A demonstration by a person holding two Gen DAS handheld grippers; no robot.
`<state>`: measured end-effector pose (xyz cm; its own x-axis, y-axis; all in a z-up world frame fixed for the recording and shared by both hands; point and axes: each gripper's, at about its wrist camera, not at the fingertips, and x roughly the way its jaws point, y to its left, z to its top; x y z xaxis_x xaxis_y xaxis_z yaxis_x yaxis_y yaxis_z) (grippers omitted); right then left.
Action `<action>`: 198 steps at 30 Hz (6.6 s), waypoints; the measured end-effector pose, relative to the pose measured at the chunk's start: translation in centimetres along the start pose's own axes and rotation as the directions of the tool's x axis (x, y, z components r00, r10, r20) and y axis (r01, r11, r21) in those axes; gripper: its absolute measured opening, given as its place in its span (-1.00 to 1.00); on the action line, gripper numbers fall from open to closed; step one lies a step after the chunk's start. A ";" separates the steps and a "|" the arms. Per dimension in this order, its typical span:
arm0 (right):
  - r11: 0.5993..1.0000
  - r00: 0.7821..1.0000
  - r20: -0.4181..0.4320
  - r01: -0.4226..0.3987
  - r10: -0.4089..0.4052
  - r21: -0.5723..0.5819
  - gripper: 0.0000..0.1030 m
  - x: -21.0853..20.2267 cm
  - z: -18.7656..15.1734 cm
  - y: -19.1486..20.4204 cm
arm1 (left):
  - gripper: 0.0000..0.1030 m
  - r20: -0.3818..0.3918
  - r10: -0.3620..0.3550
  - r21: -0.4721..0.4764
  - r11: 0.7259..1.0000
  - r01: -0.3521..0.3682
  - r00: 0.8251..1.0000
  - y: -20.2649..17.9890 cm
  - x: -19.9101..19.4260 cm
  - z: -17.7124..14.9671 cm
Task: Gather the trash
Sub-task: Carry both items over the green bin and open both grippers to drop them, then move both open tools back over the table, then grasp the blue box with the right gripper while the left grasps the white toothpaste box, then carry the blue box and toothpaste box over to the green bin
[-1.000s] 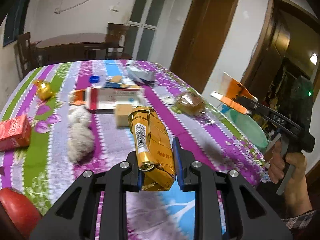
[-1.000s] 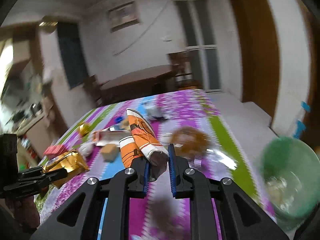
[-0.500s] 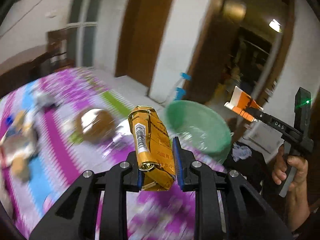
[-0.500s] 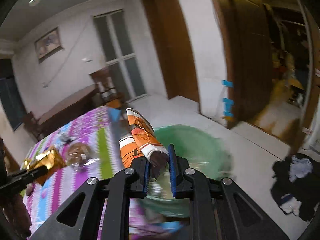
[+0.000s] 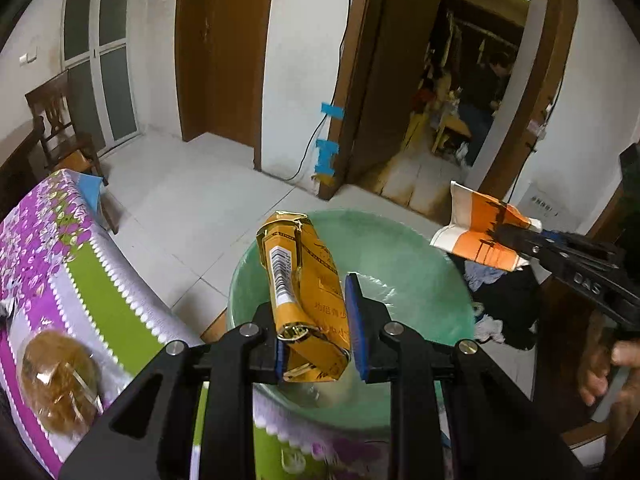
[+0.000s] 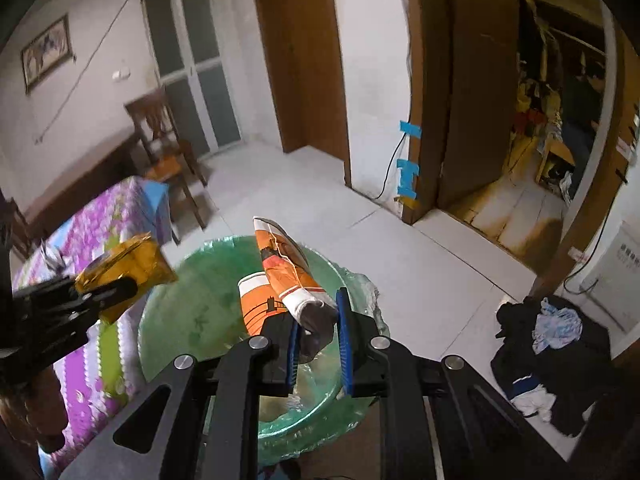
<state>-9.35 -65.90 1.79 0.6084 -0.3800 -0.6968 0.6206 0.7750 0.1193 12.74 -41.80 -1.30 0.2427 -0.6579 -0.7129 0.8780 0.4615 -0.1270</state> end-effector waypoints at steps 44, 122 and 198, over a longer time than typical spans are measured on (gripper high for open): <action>0.993 0.994 0.088 -0.056 0.065 -0.106 -0.03 -0.2 -4.1 8.3 | 0.44 0.062 0.176 -0.097 0.981 -0.170 0.982 2.4 -8.3 -8.0; 0.180 0.837 -0.330 -0.441 0.437 -0.879 -0.62 2.6 -15.9 53.2 | 0.89 -0.080 0.904 -0.771 0.211 -0.601 0.420 24.0 -32.2 -27.1; 0.818 0.874 0.087 -0.408 0.479 -0.406 -0.74 -6.1 -15.9 31.5 | -0.47 0.042 0.713 -0.371 0.662 -0.651 0.700 9.3 -23.2 -17.7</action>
<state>-1.41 -31.14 -1.45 0.8717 -0.0048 -0.4901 0.0587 0.9938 0.0946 7.92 -11.70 1.82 0.8130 -0.1569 -0.5607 0.2698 0.9549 0.1240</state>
